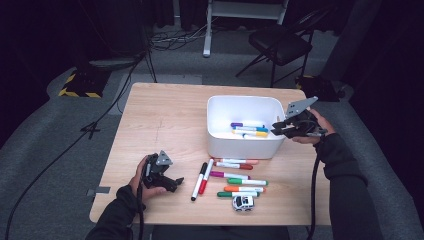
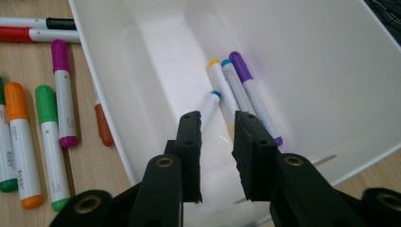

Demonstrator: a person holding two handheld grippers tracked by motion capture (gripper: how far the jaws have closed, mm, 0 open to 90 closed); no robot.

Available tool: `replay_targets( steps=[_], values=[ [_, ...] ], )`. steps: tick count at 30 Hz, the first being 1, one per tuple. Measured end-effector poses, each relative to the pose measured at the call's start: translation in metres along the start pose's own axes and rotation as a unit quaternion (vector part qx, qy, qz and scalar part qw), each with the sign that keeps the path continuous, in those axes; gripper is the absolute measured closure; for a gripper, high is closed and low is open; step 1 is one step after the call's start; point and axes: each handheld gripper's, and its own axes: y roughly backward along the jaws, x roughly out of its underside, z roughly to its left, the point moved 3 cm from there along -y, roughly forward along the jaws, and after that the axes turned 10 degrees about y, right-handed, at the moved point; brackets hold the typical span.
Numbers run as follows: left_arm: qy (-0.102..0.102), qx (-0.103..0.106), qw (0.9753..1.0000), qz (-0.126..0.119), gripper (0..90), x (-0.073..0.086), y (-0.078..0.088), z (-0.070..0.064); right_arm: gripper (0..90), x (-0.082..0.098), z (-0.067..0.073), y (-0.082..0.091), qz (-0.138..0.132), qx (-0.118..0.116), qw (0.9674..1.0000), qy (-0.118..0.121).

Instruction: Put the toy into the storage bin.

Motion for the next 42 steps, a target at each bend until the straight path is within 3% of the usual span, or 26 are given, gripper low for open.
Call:
replay_targets(
  steps=[4,7,10,14,20,25,31,37,42],
  values=[
    [0.000,0.000,1.0000,0.000,0.2,0.000,0.000,0.000,68.9,-0.004,0.005,0.009,-0.026,0.010,0.9996,0.001],
    [-0.001,-0.001,1.0000,0.000,0.2,0.000,0.000,0.000,67.5,-0.007,0.013,0.019,-0.063,0.016,0.9979,0.007],
    [-0.001,-0.001,1.0000,0.000,0.2,0.000,0.000,0.000,66.8,-0.008,0.024,0.027,-0.095,0.018,0.9952,0.014],
    [0.000,-0.001,1.0000,0.000,0.2,0.000,0.000,0.000,66.9,-0.009,0.041,0.032,-0.115,0.014,0.9928,0.030],
    [0.000,-0.001,1.0000,0.000,0.2,0.000,0.000,0.000,67.8,-0.009,0.070,0.029,-0.154,-0.002,0.9870,0.046],
    [0.000,-0.001,1.0000,0.000,0.2,0.000,0.000,0.000,69.8,-0.009,0.094,0.008,-0.161,-0.028,0.9848,0.058],
    [-0.001,-0.001,1.0000,0.000,0.2,0.000,0.000,0.000,72.3,-0.012,0.117,-0.038,-0.141,-0.078,0.9848,0.065],
    [-0.001,-0.001,1.0000,0.000,0.2,0.000,0.000,0.000,73.3,-0.025,0.130,-0.077,-0.136,-0.112,0.9817,0.072],
    [0.000,-0.001,1.0000,0.000,0.2,0.000,0.000,0.000,72.5,-0.036,0.139,-0.102,-0.120,-0.125,0.9817,0.079]
  ],
)
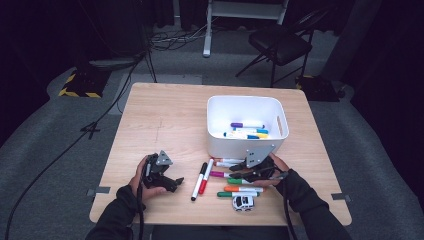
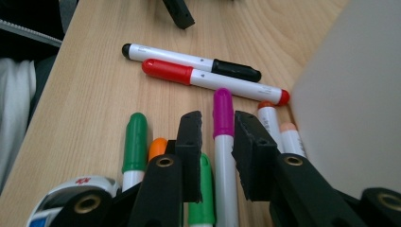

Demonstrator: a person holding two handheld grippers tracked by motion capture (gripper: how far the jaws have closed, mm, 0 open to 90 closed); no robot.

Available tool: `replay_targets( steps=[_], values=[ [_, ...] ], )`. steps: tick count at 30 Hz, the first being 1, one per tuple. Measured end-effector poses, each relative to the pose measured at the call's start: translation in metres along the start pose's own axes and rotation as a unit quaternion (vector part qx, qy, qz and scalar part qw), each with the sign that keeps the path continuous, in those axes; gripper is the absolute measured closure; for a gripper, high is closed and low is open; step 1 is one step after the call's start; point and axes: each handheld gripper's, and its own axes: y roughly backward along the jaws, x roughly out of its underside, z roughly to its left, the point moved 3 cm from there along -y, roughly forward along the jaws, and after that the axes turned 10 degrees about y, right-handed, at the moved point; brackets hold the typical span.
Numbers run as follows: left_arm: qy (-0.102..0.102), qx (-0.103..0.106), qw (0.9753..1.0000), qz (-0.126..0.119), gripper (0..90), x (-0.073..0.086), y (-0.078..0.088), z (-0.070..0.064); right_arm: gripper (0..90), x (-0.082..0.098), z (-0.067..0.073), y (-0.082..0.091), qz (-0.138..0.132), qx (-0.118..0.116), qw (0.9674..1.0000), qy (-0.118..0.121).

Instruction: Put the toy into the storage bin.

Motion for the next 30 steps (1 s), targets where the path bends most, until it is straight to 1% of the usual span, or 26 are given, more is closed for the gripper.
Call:
replay_targets(
  steps=[2,3,7,9,11,12,13,14,19,21,24,26,28,30],
  values=[
    [0.000,0.000,1.0000,0.000,0.2,0.000,0.000,0.000,72.2,-0.001,0.000,-0.009,0.005,-0.005,1.0000,-0.001],
    [0.000,0.000,1.0000,0.000,0.2,0.000,0.000,0.000,71.7,-0.002,0.000,-0.012,0.008,-0.007,0.9999,0.003],
    [0.000,0.000,1.0000,0.000,0.2,0.000,0.000,0.000,71.0,-0.003,0.000,-0.026,0.017,-0.015,0.9997,-0.001],
    [0.000,0.000,1.0000,0.000,0.2,0.000,0.000,0.000,70.7,-0.002,-0.001,-0.032,0.030,-0.014,0.9994,0.000],
    [0.000,0.000,1.0000,0.000,0.2,0.000,0.000,0.000,69.2,-0.001,-0.002,-0.036,0.034,-0.016,0.9993,-0.003],
    [0.000,0.000,1.0000,0.000,0.2,0.000,0.000,0.000,69.0,-0.001,-0.004,-0.038,0.037,-0.012,0.9992,-0.002],
    [0.000,0.000,1.0000,0.000,0.2,0.000,0.000,0.000,68.4,-0.002,-0.004,-0.039,0.035,-0.012,0.9993,-0.008],
    [0.000,0.000,1.0000,0.000,0.2,0.000,0.000,0.000,67.7,-0.002,-0.005,-0.040,0.034,-0.012,0.9993,-0.008],
    [0.000,0.000,1.0000,0.000,0.2,0.000,0.000,0.000,65.3,0.000,-0.009,-0.047,0.052,-0.006,0.9986,-0.011],
    [0.000,0.000,1.0000,0.000,0.2,0.000,0.000,0.000,65.3,0.000,-0.009,-0.049,0.054,-0.006,0.9984,-0.014],
    [0.000,0.000,1.0000,0.000,0.2,0.000,0.000,0.000,65.8,0.001,-0.010,-0.052,0.064,-0.008,0.9978,-0.016],
    [0.000,0.000,1.0000,0.000,0.2,0.000,0.000,0.000,67.3,0.003,-0.011,-0.055,0.067,-0.010,0.9975,-0.018],
    [0.000,0.000,1.0000,0.000,0.2,0.000,0.000,0.000,68.7,0.003,-0.011,-0.055,0.064,-0.014,0.9976,-0.022],
    [0.000,0.000,1.0000,0.000,0.2,0.000,0.000,0.000,73.3,0.003,-0.011,-0.055,0.063,-0.017,0.9976,-0.024]
  ],
)
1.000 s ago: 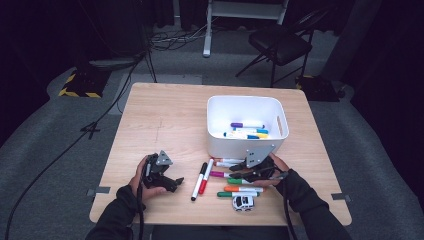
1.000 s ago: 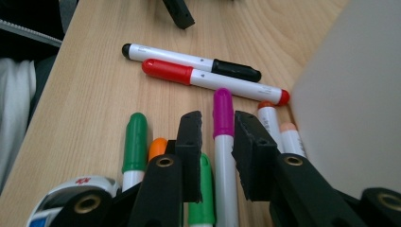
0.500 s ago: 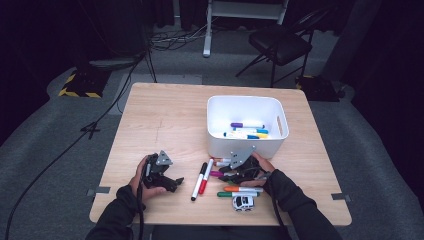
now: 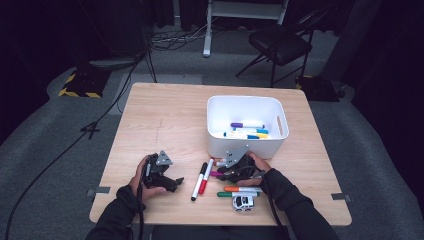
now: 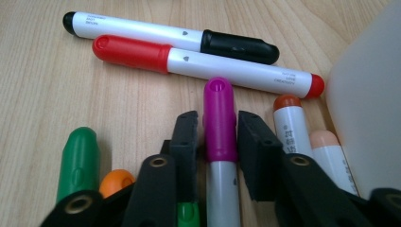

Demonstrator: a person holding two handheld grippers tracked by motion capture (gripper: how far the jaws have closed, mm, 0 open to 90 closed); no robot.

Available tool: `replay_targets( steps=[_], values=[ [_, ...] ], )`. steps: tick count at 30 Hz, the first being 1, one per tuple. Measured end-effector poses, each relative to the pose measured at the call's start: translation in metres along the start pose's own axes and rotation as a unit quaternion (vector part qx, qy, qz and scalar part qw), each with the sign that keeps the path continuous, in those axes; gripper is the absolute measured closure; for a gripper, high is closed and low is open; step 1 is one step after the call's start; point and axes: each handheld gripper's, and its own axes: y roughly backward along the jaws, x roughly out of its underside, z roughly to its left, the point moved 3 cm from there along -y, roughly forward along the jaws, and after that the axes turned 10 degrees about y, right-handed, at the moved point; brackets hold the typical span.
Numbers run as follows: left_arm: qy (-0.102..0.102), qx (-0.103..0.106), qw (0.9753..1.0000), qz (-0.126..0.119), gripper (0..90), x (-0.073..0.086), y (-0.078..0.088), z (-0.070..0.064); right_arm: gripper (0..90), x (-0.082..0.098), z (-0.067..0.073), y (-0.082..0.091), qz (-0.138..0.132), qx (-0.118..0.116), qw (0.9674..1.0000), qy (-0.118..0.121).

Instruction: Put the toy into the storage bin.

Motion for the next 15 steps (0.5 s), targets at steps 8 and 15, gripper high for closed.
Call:
replay_targets(
  steps=[8,15],
  values=[
    [0.000,0.000,1.0000,0.000,0.2,0.000,0.000,0.000,74.5,0.003,0.002,0.003,-0.004,-0.006,1.0000,0.004],
    [0.001,0.000,1.0000,0.000,0.2,0.000,0.000,0.000,74.6,0.012,0.004,0.021,-0.019,0.004,0.9998,0.005]
  ],
)
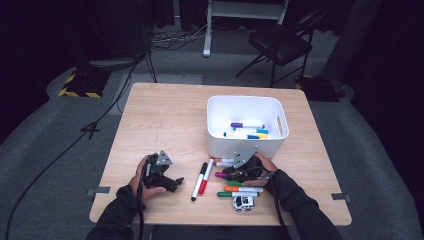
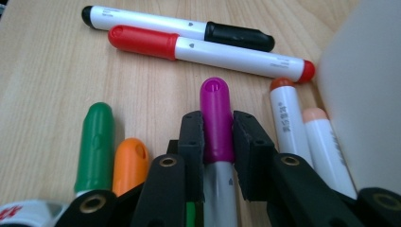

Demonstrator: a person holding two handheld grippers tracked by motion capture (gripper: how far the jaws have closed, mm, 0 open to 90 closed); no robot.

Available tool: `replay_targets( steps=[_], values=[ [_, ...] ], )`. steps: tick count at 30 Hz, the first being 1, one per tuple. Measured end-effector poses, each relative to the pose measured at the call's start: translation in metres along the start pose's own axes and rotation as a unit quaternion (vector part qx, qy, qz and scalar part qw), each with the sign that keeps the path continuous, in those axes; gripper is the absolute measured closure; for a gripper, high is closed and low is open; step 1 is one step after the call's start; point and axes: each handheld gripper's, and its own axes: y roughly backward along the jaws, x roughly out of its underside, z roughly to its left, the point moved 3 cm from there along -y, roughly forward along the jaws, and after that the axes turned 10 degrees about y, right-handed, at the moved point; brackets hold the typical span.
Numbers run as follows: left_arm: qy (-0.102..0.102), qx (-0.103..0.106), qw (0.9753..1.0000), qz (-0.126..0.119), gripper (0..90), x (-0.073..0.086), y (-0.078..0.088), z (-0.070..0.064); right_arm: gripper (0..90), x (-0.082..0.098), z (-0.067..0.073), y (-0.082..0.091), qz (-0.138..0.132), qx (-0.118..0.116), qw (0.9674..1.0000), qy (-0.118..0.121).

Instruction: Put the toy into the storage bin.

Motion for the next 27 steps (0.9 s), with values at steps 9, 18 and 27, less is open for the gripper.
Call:
replay_targets(
  steps=[9,18,27],
  values=[
    [-0.002,-0.004,1.0000,-0.001,0.2,0.000,0.000,0.000,74.6,0.003,0.002,0.038,-0.038,0.035,0.9986,-0.007],
    [0.000,0.000,1.0000,0.000,0.2,0.000,0.000,0.000,74.6,0.005,0.006,0.074,-0.057,0.065,0.9963,-0.005],
    [-0.001,-0.001,1.0000,0.000,0.2,0.000,0.000,0.000,74.5,0.000,0.010,0.117,-0.070,0.098,0.9928,0.001]
  ],
)
